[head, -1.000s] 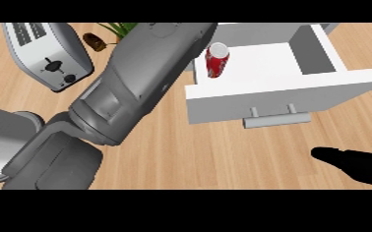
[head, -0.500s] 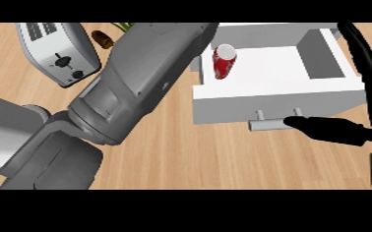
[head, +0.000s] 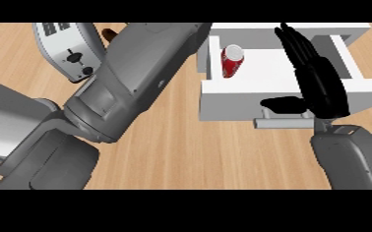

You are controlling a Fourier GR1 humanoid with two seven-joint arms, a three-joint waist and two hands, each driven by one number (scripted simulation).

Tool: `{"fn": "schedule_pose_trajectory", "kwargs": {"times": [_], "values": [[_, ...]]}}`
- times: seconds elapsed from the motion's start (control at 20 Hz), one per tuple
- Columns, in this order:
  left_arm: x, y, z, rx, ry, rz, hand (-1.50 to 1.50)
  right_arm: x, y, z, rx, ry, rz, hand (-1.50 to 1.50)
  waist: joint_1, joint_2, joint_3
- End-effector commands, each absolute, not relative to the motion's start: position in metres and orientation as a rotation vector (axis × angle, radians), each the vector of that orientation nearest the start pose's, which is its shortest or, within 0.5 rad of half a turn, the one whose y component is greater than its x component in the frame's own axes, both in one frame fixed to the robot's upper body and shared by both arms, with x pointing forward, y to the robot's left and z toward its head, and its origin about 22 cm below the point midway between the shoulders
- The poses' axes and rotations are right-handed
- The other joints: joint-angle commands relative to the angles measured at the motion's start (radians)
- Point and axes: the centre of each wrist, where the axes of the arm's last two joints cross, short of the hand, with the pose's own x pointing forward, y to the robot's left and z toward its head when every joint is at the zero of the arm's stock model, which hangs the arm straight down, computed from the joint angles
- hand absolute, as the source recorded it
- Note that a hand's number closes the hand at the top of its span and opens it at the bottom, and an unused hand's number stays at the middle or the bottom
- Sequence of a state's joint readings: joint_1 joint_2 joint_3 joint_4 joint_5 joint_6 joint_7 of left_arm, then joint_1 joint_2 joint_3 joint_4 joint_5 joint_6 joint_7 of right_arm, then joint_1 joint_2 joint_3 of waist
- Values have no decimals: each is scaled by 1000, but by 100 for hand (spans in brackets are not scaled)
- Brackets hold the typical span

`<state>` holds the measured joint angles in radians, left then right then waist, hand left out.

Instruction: Pick up the can, place it into the drawer and close the drawer

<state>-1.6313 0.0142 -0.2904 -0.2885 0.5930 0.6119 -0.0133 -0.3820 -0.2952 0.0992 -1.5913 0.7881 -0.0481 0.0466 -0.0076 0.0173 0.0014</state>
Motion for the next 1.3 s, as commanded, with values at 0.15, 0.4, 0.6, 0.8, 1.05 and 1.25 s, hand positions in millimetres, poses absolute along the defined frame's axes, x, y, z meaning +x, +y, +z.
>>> {"fn": "schedule_pose_trajectory", "kwargs": {"times": [0.15,0.4,0.6,0.8,1.05,1.25], "values": [[447,4,251,52,-1725,0,-150,356,-189,87,-994,-1794,988,-150,19,-5,-1],[448,15,265,71,-1730,5,-150,390,-205,73,-1052,-1767,951,-150,35,-9,0],[452,31,259,65,-1724,8,-150,400,-205,46,-1157,-1733,920,-150,58,-5,0],[454,48,265,86,-1713,0,-150,419,-185,59,-1228,-1773,863,-150,72,-9,-1],[452,57,263,86,-1677,7,-150,440,-173,84,-1269,-1784,843,-150,83,-16,-1],[456,81,258,77,-1698,5,-150,457,-173,112,-1305,-1802,814,-150,94,-1,-1]]}}
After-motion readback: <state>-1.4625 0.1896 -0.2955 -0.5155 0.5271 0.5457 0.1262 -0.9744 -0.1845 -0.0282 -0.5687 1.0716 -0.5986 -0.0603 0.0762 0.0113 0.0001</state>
